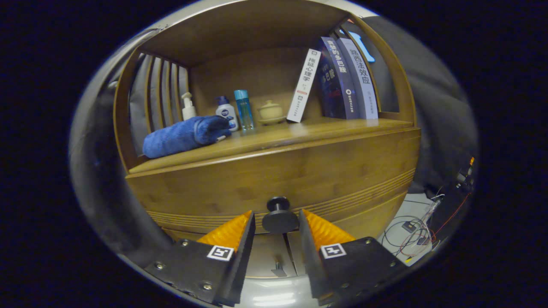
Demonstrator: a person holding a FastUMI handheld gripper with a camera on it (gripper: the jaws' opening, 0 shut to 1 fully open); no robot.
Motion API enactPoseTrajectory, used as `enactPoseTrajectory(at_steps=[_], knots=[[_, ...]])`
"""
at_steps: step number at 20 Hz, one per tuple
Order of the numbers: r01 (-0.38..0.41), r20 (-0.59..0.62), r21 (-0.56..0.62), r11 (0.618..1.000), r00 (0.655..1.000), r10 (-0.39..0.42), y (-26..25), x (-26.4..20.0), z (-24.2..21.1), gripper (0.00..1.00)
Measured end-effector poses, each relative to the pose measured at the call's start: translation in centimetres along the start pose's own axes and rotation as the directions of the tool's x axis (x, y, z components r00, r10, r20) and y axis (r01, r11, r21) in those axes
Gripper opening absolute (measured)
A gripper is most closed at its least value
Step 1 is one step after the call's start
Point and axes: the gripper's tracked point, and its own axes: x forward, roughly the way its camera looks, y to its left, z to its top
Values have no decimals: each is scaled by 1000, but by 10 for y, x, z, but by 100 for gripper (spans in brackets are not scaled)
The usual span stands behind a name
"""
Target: Pull open the drawer, take out the items inside it, and place them on the countertop above the cabinet.
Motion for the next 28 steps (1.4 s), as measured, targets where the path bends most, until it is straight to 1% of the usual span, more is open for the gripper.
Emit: enactPoseTrajectory(at_steps=[1, 3, 4, 5, 7, 8, 13, 18, 19, 20, 21, 22, 23, 26, 28], knots=[[-4, 2, 7, 1000, 1000, 4, 2, 4, 2, 57], [2, 11, 20, 1000, 1000, -2, -3, 9, 7, 57], [-11, 8, 11, 1000, 1000, 11, -5, 30, 1, 50], [-14, 10, 6, 1000, 1000, 14, 0, 13, 5, 43], [-23, 1, 1, 1000, 1000, 23, -1, 10, 4, 43], [-24, -6, -4, 1000, 1000, 24, -1, 10, 4, 38], [-12, -31, -47, 999, 999, 10, -1, 0, 0, 38], [10, -43, -68, 998, 999, -13, -8, -37, -12, 38], [-48, -37, -53, 997, 998, 46, 4, -44, -16, 38], [-120, -75, -75, 990, 991, 115, 14, -6, -35, 19], [-71, -75, -117, 991, 995, 62, -4, -47, -33, 1], [-77, -107, -97, 992, 992, 66, -2, -75, -46, 1], [-71, -88, -86, 994, 994, 63, -1, -82, -40, 0], [-64, -3, -53, 997, 998, 64, -7, -94, -15, 0], [-48, 19, -48, 998, 999, 49, -8, -95, -12, 1]])
